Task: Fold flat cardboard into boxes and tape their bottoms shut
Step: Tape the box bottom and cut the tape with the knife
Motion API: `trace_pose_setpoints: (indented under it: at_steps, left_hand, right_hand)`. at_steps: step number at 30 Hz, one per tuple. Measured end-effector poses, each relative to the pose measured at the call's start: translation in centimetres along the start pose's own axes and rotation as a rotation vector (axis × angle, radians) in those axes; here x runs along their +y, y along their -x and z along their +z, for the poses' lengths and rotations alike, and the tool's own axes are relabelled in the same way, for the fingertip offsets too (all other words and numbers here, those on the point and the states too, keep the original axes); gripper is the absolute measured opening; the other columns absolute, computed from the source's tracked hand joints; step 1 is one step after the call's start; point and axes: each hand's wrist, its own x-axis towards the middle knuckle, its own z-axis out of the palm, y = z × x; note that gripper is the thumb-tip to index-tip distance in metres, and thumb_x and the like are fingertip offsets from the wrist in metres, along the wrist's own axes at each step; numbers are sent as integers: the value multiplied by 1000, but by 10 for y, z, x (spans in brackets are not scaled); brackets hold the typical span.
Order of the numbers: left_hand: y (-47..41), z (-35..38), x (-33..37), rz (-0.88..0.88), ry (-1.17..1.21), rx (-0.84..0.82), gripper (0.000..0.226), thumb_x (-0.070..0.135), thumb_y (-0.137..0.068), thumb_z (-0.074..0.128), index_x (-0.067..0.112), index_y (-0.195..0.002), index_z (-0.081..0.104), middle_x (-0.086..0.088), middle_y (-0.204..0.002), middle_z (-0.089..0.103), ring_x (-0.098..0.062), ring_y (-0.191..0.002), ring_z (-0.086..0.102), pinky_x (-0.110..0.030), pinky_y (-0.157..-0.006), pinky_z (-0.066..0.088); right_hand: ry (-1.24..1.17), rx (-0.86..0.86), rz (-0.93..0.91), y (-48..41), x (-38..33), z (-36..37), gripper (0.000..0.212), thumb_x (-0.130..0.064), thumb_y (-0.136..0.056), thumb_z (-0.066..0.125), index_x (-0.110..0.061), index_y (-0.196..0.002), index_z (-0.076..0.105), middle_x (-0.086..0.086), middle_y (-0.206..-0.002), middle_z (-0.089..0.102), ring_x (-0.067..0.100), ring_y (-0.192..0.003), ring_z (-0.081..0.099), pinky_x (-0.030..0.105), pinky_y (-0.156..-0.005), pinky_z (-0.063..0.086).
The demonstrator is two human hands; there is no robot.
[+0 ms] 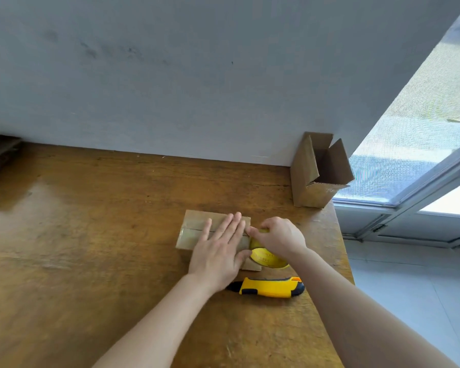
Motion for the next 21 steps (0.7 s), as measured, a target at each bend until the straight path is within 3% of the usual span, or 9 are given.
trace_pose_setpoints:
  at_steps: [3,7,9,12,15,16,17,21]
  left_hand:
    - [3,-3,-24,-51,-54,-5,84,74,-83,-11,21,-148,-15,3,-157,-20,-12,-144,-20,-39,-117,-11]
    - [1,-11,-51,-268,-53,-37,96,81,-77,-14,20,-150,-13,-3,-157,-21,-17,-144,-20,-45,-118,-8]
    - [1,-18,-63,-300,-75,-73,91,82,-76,-11,29,-150,-14,-4,-156,-25,-18,-143,-24,-52,-116,-11]
    - [1,-29,-77,-368,-122,-72,82,84,-78,0,40,-144,-18,-10,-155,-30,-26,-143,-26,-57,-109,-15]
    - [1,-40,-79,-358,-87,93,69,64,-93,31,32,-151,13,-10,-161,6,-30,-147,7,-54,-114,14]
    - [0,-40,-78,-330,-41,103,61,55,-96,33,29,-150,23,-8,-160,15,-28,-145,15,-51,-114,22]
    - [-2,-39,-78,-315,22,84,57,50,-99,29,26,-150,26,-5,-160,17,-25,-146,15,-48,-115,23]
    - [-3,-29,-98,-293,123,-63,58,48,-101,16,24,-153,6,1,-161,-5,-14,-147,-8,-40,-119,-1]
  right_hand:
    - [-9,0,20,3,-4,0,67,-73,-81,51,-21,-121,66,-2,-118,68,19,-107,62,28,-69,46]
    - [-28,-20,41,9,-12,3,64,-74,-81,49,-21,-109,70,-3,-100,69,20,-94,64,27,-60,44]
    - [-39,-48,32,13,-18,5,56,-70,-84,48,-20,-96,70,-4,-89,67,21,-86,62,26,-54,38]
    - [-169,-165,18,19,-30,9,41,-49,-90,49,-16,-69,58,-2,-68,58,23,-70,57,28,-51,37]
    - [-388,-320,8,26,-47,14,26,-29,-86,48,-9,-77,59,0,-72,54,19,-69,49,31,-59,36]
    - [-458,-353,-1,29,-53,16,23,-26,-86,48,-6,-82,61,0,-73,54,17,-68,48,31,-61,37]
    - [-531,-378,-7,32,-60,18,23,-24,-86,49,-5,-87,62,0,-75,55,17,-69,48,31,-63,39]
    - [-782,-523,16,38,-76,27,20,-20,-88,54,-7,-99,64,7,-85,67,21,-77,61,43,-76,52]
